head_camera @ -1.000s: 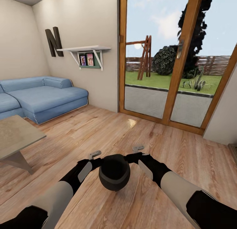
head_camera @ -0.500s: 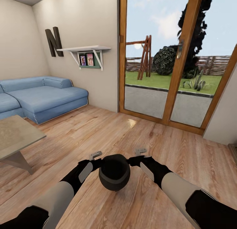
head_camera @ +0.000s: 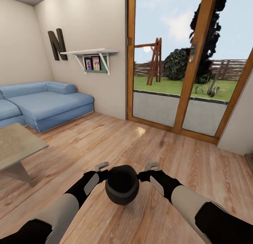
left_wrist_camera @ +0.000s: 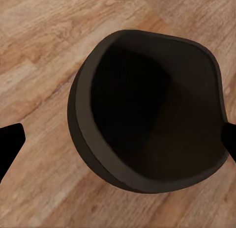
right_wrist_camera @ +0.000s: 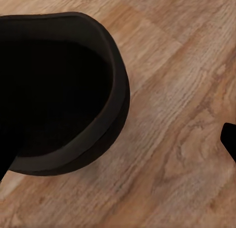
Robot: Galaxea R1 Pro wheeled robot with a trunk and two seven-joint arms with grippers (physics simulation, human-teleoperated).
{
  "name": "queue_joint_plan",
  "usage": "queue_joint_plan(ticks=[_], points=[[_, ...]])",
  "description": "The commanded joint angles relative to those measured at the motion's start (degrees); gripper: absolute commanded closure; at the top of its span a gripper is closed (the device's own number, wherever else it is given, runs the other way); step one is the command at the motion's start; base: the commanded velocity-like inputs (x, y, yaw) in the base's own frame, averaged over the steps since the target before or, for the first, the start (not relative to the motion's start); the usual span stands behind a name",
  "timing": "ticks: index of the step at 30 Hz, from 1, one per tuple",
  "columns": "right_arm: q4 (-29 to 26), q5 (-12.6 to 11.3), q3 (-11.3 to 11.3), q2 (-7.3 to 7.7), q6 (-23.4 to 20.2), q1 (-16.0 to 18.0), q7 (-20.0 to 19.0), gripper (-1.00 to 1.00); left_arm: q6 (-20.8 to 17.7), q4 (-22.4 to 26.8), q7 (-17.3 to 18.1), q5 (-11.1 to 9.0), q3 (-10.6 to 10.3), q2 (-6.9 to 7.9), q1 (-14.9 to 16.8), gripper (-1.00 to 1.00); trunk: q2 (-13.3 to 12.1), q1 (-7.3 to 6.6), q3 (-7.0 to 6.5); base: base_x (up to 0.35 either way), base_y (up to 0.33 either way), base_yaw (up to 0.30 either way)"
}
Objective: Place each of the two pumpkins and all three candles from the living room inside a cabinet in the living room (use any cabinet), then make sure every cabinet is closed, and position the cauldron so it is next to a table in the living room.
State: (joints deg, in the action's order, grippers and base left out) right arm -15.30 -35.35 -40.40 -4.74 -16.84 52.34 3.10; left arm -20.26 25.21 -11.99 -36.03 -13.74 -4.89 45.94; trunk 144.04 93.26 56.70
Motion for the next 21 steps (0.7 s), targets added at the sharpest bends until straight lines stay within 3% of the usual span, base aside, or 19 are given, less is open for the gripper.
queue_joint_plan(ticks=[1,4,6,13,16,21], points=[[-0.06,-0.51,-0.47,-0.05,-0.21,0.05,0.32,-1.0,-0.14,0.13,-0.37,-0.61,-0.47,0.05,0.02,-1.0,0.02,0.01,0.06,0.259,0.0,0.0],[-0.04,-0.51,-0.47,-0.12,-0.13,0.05,0.32,-1.0,-0.13,0.13,-0.05,-0.61,-1.09,0.06,0.02,-1.0,0.02,0.01,0.06,0.299,0.0,0.0],[-0.07,-0.57,-0.47,-0.17,0.01,0.05,0.27,-1.0,-0.13,0.13,0.08,-0.61,-2.97,0.06,0.02,-1.0,0.02,0.01,0.06,0.327,0.0,0.0],[-0.08,-0.49,-0.55,-0.67,0.04,0.05,0.24,-1.0,-0.2,0.12,0.2,-0.62,-4.12,0.0,0.02,-1.0,0.02,0.01,0.06,0.332,0.0,0.0],[-0.08,-0.49,-0.51,-0.76,0.02,0.05,0.24,-1.0,-0.3,0.09,0.21,-0.62,-4.28,-0.02,0.02,-1.0,0.02,0.01,0.06,0.158,0.0,0.0],[-0.08,-0.51,-0.44,-2.43,-0.52,0.05,0.18,-1.0,-0.73,-1.92,0.09,-0.62,-4.39,-0.42,0.02,-1.0,0.02,0.01,0.06,0.027,0.0,0.0]])
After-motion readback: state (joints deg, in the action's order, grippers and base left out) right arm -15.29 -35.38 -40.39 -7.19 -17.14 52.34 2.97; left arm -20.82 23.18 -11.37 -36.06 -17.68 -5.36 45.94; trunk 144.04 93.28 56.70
